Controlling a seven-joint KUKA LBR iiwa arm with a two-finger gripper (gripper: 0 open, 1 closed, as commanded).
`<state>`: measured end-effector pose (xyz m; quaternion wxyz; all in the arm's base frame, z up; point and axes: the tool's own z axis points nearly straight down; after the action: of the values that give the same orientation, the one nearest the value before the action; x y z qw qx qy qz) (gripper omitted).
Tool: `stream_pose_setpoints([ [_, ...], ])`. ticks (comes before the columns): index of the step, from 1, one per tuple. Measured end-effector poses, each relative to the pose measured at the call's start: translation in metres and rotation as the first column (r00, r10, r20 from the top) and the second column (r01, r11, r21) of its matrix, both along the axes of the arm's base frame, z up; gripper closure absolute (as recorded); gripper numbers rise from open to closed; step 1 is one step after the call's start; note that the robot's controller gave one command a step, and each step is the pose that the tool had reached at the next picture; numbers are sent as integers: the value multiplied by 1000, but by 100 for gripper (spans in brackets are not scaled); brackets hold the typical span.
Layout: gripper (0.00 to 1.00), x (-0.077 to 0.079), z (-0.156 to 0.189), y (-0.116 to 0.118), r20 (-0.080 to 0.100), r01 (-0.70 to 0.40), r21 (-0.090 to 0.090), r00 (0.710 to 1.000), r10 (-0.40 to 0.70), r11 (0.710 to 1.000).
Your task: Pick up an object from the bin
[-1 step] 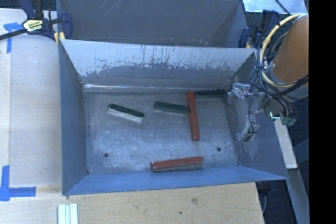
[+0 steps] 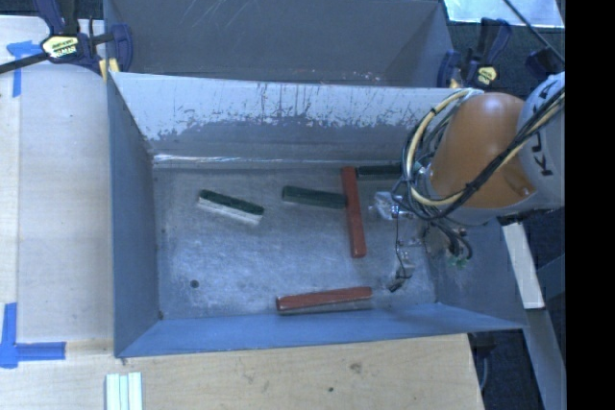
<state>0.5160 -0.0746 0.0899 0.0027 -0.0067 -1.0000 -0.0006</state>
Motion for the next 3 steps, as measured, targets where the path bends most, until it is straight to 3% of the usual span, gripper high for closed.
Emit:
stream_pose_setpoints([
  [1, 0, 32, 8, -24, 11, -79, -4, 997, 79, 997],
  [2, 0, 60, -12, 66, 14, -480, -3, 877, 480, 877],
  [3, 100, 61, -11, 63, 15, -477, -6, 879, 477, 879],
])
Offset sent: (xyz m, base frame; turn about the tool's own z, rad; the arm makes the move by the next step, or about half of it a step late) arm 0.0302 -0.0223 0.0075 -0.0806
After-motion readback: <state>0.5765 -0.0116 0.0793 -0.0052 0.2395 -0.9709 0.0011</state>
